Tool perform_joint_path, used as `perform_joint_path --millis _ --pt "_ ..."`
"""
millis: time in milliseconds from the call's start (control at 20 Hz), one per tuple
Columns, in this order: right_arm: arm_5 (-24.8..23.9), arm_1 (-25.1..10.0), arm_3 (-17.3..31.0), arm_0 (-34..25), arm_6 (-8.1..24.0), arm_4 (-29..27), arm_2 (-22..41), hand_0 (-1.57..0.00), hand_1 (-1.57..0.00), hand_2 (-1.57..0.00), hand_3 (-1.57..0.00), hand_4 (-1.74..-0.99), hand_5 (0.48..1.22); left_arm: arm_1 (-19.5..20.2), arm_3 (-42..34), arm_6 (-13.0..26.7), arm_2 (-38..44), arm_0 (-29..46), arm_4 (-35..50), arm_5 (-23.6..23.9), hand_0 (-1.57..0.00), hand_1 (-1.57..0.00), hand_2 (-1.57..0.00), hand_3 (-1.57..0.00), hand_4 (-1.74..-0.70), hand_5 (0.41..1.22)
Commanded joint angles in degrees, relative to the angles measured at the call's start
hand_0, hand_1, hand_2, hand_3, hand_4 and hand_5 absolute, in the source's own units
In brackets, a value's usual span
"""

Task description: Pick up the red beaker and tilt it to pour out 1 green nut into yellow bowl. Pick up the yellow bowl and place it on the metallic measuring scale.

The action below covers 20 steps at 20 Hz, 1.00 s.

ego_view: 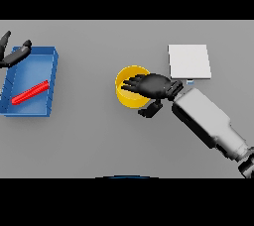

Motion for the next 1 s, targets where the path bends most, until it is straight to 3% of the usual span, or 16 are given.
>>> perform_joint_path --millis 0,150,300,350,400,450,600,750,950 --pt "0.3 0.3 0.8 -0.3 -0.2 0.1 0.3 0.00 0.00 0.00 0.00 -1.184 0.676 -0.3 0.3 0.1 -0.1 -0.3 0.1 -0.2 0.00 0.00 0.00 0.00 -0.80 0.703" --pt "0.8 1.4 2.5 -1.0 0.4 -0.2 0.2 0.00 0.00 0.00 -0.02 -1.195 0.708 0.2 1.1 0.4 -0.4 -0.2 -0.7 -0.2 0.00 0.00 0.00 0.00 -0.79 0.711" --pt "-0.1 2.4 4.1 -1.4 0.9 0.6 0.8 -0.05 -0.06 -0.09 -0.13 -1.261 0.809 0.2 1.7 0.5 -0.1 -0.8 -0.6 -0.2 0.00 0.00 0.00 0.00 -0.79 0.712" --pt "-0.2 2.0 4.5 -1.7 -0.5 0.3 0.5 -0.19 -0.18 -0.19 -0.21 -1.309 0.891 0.1 1.7 0.1 -0.2 -0.7 -0.7 0.0 0.00 0.00 0.00 0.00 -0.79 0.711" --pt "-0.7 2.0 4.6 -1.7 -0.7 0.4 0.5 -0.45 -0.41 -0.35 -0.32 -1.363 0.957 0.4 1.7 -0.7 0.1 -0.4 -0.6 -0.1 0.00 0.00 0.00 0.00 -0.79 0.710" --pt "-0.7 1.9 4.3 -1.4 -1.0 0.3 0.5 -0.68 -0.64 -0.59 -0.57 -1.435 1.010 0.2 2.4 -0.5 0.0 -1.1 -0.6 -0.2 0.00 0.00 0.00 0.00 -0.79 0.710" --pt "1.3 1.2 2.8 -1.7 -1.9 -0.4 0.6 -1.11 -1.09 -1.07 -0.88 -1.578 1.113 -0.1 2.6 -1.3 -0.1 -0.8 -0.6 -0.1 0.00 0.00 0.00 0.00 -0.79 0.707" --pt "2.1 0.3 2.9 -1.7 -2.3 -1.1 0.4 -1.34 -1.33 -1.25 -1.07 -1.658 1.166 0.3 1.7 -0.9 -0.2 -0.5 -0.7 -0.2 0.00 0.00 0.00 0.00 -0.78 0.711" --pt "3.9 0.8 2.1 -2.3 0.2 -2.6 0.2 -1.48 -1.47 -1.35 -1.19 -1.707 1.198 0.2 1.5 -1.2 -0.3 -0.3 -0.6 -0.3 0.00 0.00 0.00 0.00 -0.79 0.707"
